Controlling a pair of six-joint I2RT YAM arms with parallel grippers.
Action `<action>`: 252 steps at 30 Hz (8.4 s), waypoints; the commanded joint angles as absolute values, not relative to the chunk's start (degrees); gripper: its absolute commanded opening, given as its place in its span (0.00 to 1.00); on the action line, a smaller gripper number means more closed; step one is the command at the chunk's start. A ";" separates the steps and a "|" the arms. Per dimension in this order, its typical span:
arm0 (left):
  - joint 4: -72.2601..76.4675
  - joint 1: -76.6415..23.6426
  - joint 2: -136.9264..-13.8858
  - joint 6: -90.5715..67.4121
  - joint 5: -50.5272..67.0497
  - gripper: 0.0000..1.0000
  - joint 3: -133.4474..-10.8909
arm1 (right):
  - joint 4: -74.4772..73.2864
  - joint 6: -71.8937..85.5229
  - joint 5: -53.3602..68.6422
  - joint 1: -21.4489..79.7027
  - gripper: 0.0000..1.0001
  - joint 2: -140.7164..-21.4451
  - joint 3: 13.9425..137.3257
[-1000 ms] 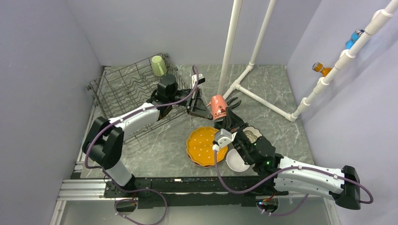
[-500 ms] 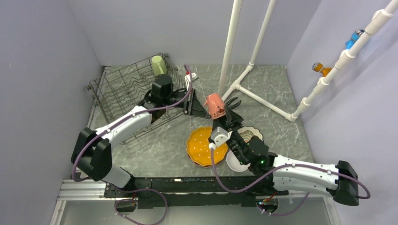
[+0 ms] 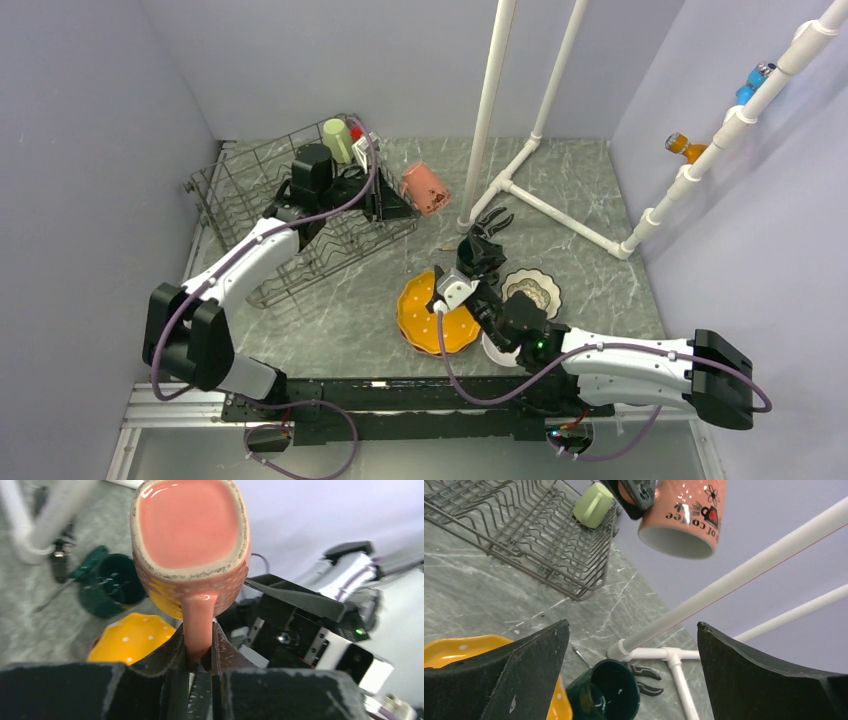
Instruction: Load the mixed dishes into the dish rack
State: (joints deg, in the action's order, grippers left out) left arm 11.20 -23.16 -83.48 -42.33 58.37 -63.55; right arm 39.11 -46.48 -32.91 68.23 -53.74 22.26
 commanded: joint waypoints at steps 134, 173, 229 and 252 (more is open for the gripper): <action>-12.96 -26.54 -68.28 -7.63 -9.33 1.00 -70.30 | -23.63 12.36 -34.04 45.57 1.00 -68.52 54.97; -10.66 -19.61 -70.43 -9.76 2.58 0.96 -69.87 | -13.46 17.68 -23.29 40.57 0.15 -93.60 57.32; 41.84 -32.86 -85.75 -46.16 54.94 0.83 -57.72 | 61.87 95.71 -3.76 32.90 0.00 -49.28 24.80; 44.94 -32.93 -85.85 -49.66 54.37 0.74 -56.71 | 67.32 93.37 -2.53 31.91 0.00 -54.79 32.19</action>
State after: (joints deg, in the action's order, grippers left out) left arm 40.56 -33.10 -86.21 -47.90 52.84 -57.39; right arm 58.00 91.92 -3.84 31.81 -54.96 28.36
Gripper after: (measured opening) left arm 0.773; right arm 0.119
